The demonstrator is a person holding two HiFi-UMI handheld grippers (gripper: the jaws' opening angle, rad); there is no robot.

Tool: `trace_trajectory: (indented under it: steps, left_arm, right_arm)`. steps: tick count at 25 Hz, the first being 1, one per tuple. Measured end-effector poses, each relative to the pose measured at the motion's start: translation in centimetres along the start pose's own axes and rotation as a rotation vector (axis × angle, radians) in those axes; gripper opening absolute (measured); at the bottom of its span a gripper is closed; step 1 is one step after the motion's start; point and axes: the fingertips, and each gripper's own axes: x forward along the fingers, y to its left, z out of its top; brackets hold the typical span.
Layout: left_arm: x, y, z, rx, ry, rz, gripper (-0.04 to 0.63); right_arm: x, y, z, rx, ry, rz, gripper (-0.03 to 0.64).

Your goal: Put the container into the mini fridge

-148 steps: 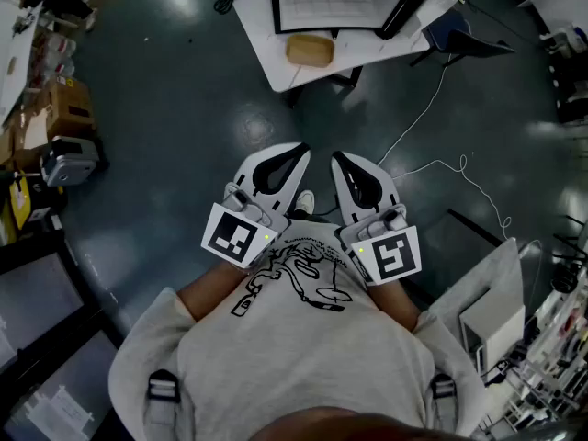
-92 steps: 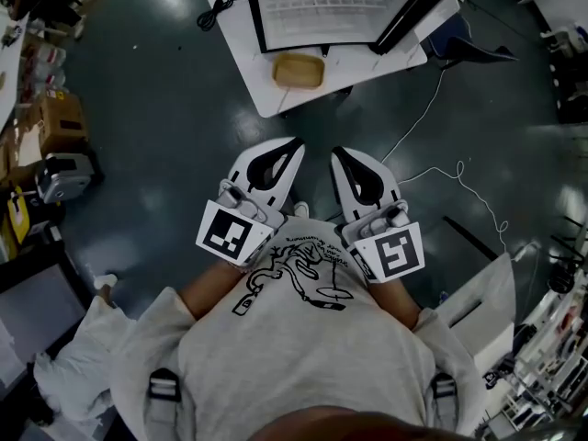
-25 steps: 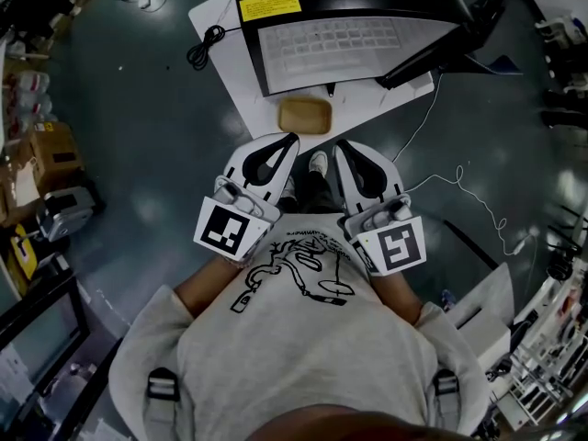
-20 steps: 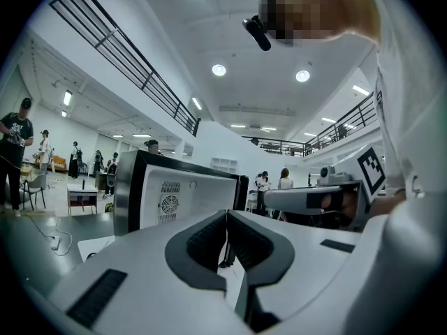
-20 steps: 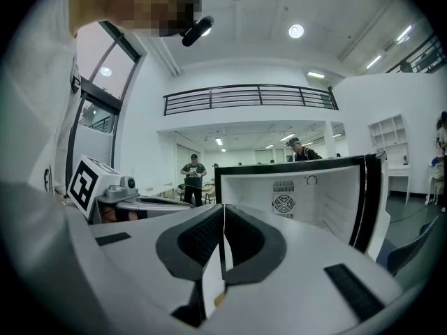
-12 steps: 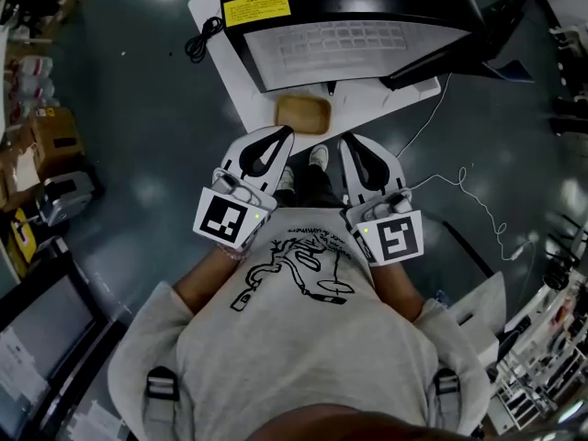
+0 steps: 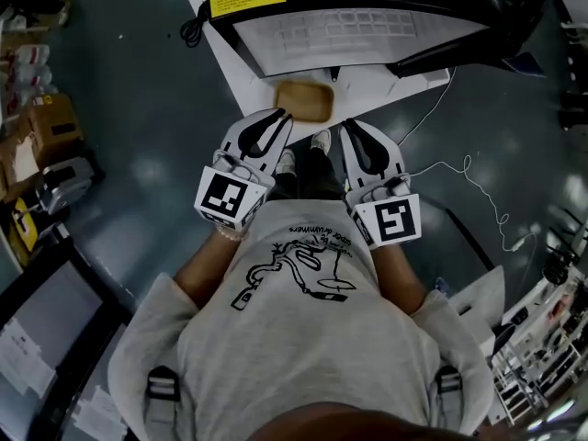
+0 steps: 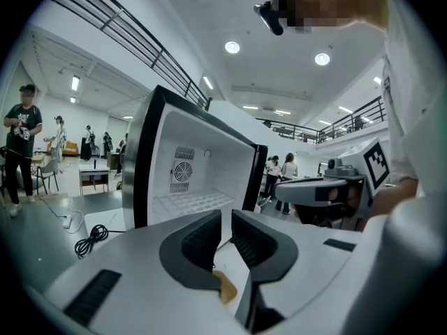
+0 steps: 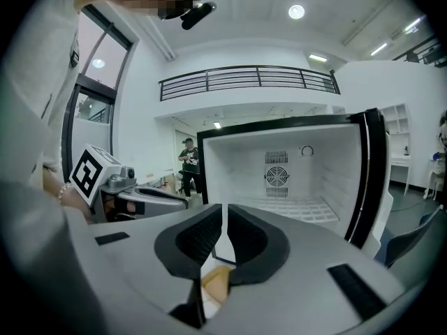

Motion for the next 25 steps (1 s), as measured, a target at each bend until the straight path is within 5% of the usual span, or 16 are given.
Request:
trace_trajectory:
  steps: [25]
  left_arm:
    - [4.2,4.4,-11.1,-0.075,0.179,0.014,0.098]
  right_arm:
    - [5.5,-3.5,-11.8,0.055,0.179,-0.062,0.081]
